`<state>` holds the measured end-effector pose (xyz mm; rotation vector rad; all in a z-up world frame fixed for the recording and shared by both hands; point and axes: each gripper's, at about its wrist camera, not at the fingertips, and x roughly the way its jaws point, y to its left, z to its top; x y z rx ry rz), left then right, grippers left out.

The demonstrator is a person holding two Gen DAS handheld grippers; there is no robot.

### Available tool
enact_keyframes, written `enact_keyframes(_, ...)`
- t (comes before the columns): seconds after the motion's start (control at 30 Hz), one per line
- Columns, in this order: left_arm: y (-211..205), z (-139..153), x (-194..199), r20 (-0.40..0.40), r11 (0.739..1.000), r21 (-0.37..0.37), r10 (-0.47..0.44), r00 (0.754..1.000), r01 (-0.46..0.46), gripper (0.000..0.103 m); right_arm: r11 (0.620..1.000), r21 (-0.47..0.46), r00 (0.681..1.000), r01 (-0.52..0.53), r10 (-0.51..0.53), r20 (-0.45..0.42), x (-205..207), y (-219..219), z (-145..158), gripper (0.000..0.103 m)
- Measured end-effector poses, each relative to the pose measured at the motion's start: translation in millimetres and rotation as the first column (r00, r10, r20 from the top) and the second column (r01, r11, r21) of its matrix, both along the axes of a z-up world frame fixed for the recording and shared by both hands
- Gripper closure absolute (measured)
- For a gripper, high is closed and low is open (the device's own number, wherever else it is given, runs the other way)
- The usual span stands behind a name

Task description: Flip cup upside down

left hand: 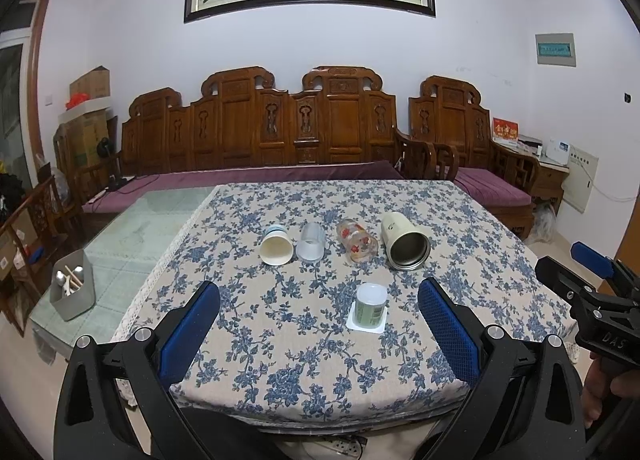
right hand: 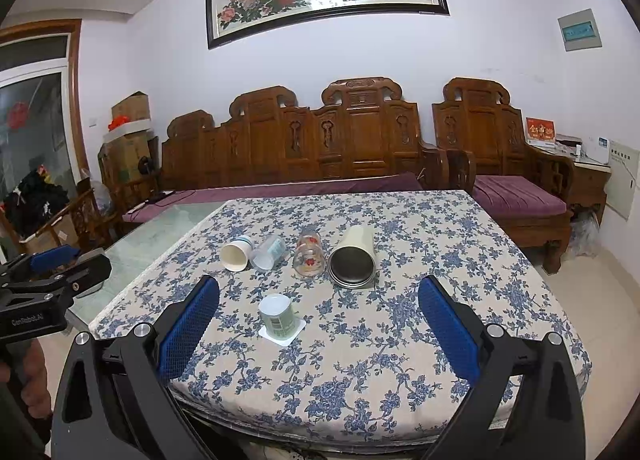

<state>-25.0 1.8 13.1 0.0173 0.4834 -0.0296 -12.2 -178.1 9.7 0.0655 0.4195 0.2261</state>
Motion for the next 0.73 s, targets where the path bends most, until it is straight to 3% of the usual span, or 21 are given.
enact_keyframes(0.73, -1.9, -0.2, -0.7, 0.008, 1.0, 0.002, -0.006, 1.0, 0.006, 0.008, 1.0, 0.001, 1.0, 0.001, -0.001, 0.001, -1.4, -0.2, -0.9, 0.003)
